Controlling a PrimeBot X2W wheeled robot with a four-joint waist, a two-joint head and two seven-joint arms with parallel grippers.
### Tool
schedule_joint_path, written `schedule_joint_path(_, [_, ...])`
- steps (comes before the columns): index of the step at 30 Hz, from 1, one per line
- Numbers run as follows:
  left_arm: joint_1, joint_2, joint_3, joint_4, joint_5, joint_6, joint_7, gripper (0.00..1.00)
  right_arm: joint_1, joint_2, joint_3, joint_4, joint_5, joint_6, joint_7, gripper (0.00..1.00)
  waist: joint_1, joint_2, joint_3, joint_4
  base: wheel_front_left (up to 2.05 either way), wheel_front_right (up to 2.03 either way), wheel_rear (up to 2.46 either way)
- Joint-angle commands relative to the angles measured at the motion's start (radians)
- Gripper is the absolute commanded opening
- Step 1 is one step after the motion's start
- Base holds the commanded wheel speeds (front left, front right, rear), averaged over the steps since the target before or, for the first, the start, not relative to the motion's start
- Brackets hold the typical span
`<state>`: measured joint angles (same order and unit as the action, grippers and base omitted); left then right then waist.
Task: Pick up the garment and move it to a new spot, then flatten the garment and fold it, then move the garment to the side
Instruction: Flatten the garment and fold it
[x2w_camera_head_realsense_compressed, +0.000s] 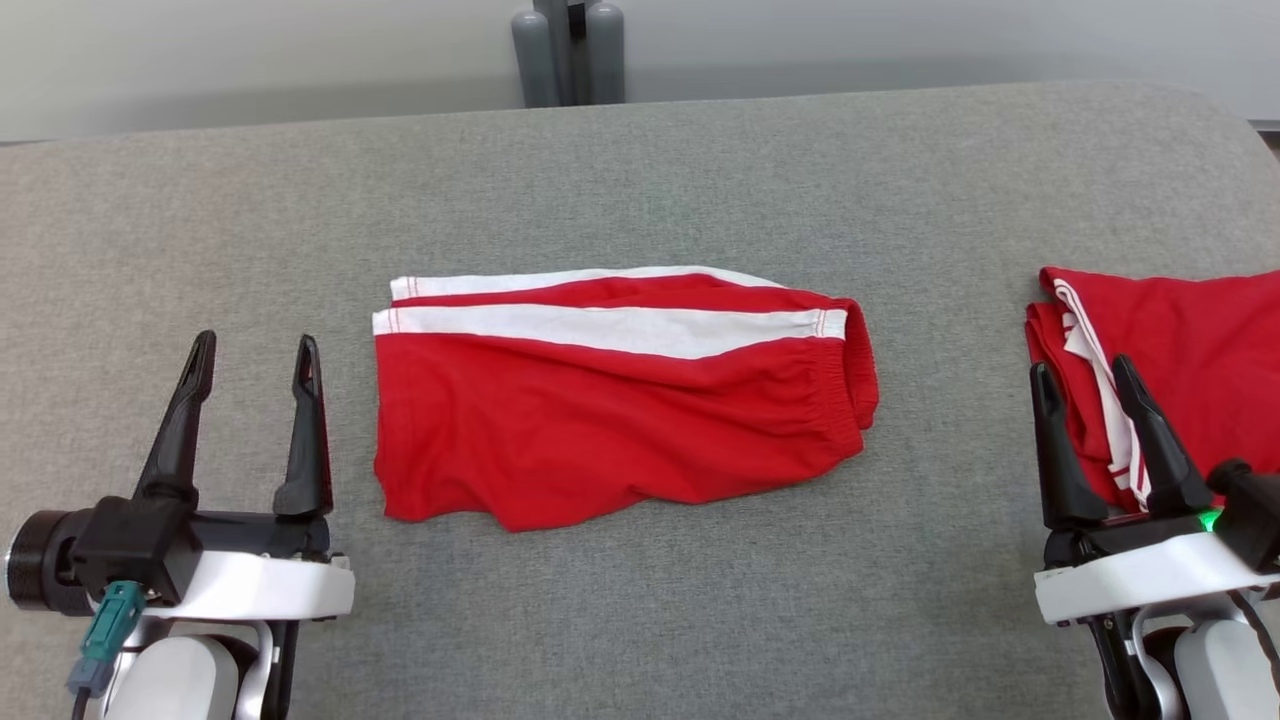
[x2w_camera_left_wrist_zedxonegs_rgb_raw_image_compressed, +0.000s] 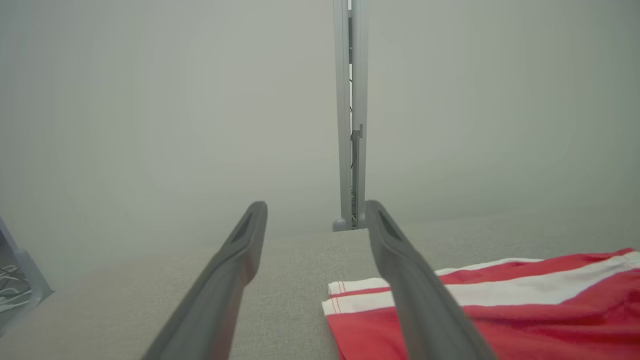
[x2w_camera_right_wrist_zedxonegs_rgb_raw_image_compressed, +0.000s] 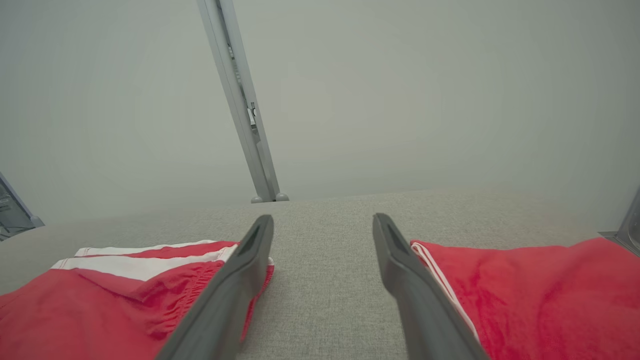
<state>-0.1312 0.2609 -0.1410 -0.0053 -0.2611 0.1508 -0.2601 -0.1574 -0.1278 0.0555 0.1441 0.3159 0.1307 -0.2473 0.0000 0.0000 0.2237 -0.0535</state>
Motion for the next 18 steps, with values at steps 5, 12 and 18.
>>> schedule_joint_path(5, [-0.040, -0.011, -0.005, 0.013, 0.008, -0.023, -0.003, 1.00, -0.020, -0.019, 0.007, 0.019, 0.007, 0.000, 0.039, 1.00, 0.0000, 0.0000, 0.006, 0.040, 0.00, 0.00, 0.00])
schedule_joint_path(12, [-0.086, -0.045, -0.031, 0.032, 0.030, -0.045, -0.003, 1.00, -0.103, -0.049, 0.084, 0.197, 0.072, 0.000, 0.090, 1.00, 0.0000, 0.0000, 0.023, 0.115, 0.00, 0.00, 0.00])
schedule_joint_path(18, [-0.121, -0.072, -0.044, 0.030, 0.055, -0.062, -0.003, 1.00, -0.191, -0.055, 0.188, 0.383, 0.159, 0.000, 0.083, 1.00, 0.0000, 0.0000, 0.046, 0.162, 0.00, 0.00, 0.00])
